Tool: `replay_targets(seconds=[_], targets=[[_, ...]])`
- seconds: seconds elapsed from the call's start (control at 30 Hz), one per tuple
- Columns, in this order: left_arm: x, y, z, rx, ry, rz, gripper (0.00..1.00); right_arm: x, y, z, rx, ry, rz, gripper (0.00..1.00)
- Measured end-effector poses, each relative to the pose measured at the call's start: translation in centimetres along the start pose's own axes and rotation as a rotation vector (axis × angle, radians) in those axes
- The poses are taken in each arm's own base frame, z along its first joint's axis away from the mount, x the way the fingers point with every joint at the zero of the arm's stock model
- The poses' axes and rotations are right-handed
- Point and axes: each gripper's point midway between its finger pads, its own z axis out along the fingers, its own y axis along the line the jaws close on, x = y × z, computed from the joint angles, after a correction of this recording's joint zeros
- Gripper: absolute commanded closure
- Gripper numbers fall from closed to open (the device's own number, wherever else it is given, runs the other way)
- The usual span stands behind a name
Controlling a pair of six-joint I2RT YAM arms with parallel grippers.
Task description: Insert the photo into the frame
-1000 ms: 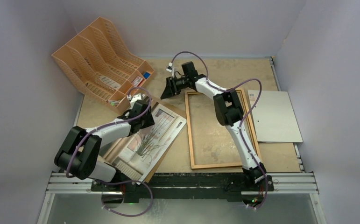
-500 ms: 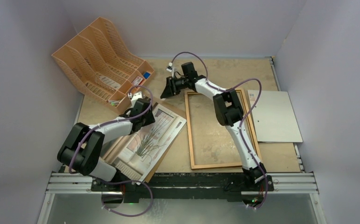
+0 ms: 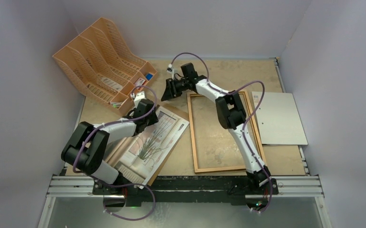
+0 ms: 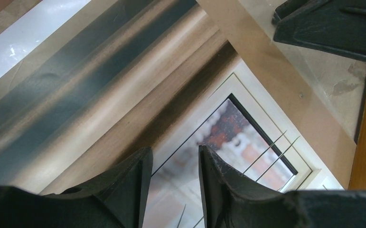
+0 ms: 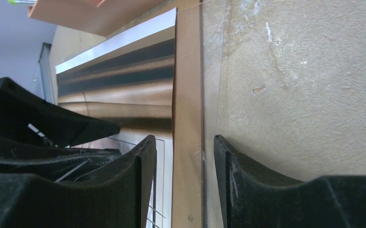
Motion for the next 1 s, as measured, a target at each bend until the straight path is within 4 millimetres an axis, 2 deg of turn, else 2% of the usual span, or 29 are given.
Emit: replay_targets(seconds=[0.07,0.33,0.53,0.77,1.0], targets=[[-0.1,-0.2,0.1,0.004,-0.002,-0.002,0.57,0.0,-0.1,0.3,0.043,0.017,0.000,0.46],[-0.3,-0.6,0.4,0.016,-0.010,-0.008,0.57,-0.2,-0.5,0.9,0.195,0.009,0.003,0.45],[-0.3,-0.6,0.5,0.016,-0.009,-0.008,0.58,-0.4,-0.7,1.1,0.272,-0.006,0.015,0.50],[-0.3,-0.8,0.7,0.023,-0.014,-0.011,0.60,0.0,-0.2,0.9,0.151,-0.003,-0.009,0.53],[-0.5,-1.0,0.9,0.030,-0.021,-0.013,0.61,0.0,0.2,0.4,0.038,-0.017,-0.033,0.60]])
